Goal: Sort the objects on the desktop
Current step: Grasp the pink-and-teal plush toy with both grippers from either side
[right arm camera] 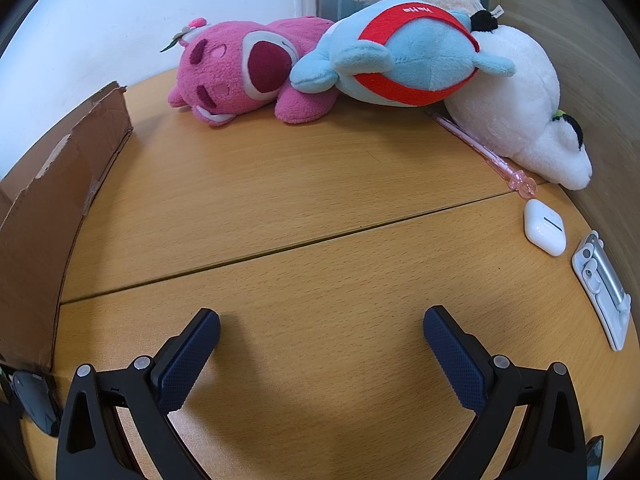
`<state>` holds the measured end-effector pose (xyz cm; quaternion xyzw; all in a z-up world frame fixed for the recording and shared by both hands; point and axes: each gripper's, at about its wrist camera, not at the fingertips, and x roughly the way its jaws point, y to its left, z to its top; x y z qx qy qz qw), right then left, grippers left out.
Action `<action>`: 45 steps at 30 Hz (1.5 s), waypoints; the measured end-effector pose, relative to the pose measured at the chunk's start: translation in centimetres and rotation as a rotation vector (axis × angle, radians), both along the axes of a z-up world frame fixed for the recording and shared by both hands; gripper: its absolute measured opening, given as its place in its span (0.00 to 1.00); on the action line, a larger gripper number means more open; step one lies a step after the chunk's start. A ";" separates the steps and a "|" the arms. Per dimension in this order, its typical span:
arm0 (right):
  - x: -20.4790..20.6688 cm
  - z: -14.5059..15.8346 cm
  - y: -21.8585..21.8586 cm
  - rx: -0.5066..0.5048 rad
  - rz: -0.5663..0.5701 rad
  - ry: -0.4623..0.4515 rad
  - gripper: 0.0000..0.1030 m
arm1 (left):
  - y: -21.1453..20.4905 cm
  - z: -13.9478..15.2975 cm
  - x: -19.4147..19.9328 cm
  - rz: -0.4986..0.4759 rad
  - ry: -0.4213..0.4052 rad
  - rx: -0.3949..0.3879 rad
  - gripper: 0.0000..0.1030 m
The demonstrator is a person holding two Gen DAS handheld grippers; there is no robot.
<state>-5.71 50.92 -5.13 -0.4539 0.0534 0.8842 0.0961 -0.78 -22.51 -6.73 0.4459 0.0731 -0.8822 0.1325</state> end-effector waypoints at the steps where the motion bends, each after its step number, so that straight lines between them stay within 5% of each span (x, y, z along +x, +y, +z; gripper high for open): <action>1: 0.0 0.0 0.0 0.000 -0.004 0.000 1.00 | 0.0 0.0 0.0 0.000 0.000 0.000 1.00; 9: 0.8 0.0 -0.1 -0.002 -0.006 -0.012 1.00 | 1.0 0.4 1.8 0.023 0.001 0.020 0.98; 13: 3.2 0.4 -1.1 0.011 -0.006 -0.025 1.00 | 3.5 5.1 6.3 -0.019 0.140 0.009 0.97; 20: 10.1 6.8 -8.9 0.069 0.194 0.238 1.00 | 11.0 13.1 12.5 -0.210 0.290 0.036 0.98; 28: 16.5 13.5 -18.8 0.010 0.427 0.425 1.00 | 17.6 12.1 14.2 -0.356 0.218 0.278 0.98; 36: 21.7 10.1 -29.1 -0.225 0.796 0.295 1.00 | 21.1 6.7 12.0 -0.463 0.040 0.402 0.98; 39: 23.5 7.7 -33.1 -0.283 0.919 0.213 1.00 | 20.9 5.1 11.7 -0.452 0.016 0.513 0.96; 42: 24.3 5.9 -35.7 -0.329 0.970 0.144 1.00 | 21.5 4.5 11.9 -0.481 0.004 0.587 0.86; 45: 24.6 4.1 -37.3 -0.376 0.988 0.078 0.98 | 22.6 4.7 12.4 -0.489 0.004 0.565 0.84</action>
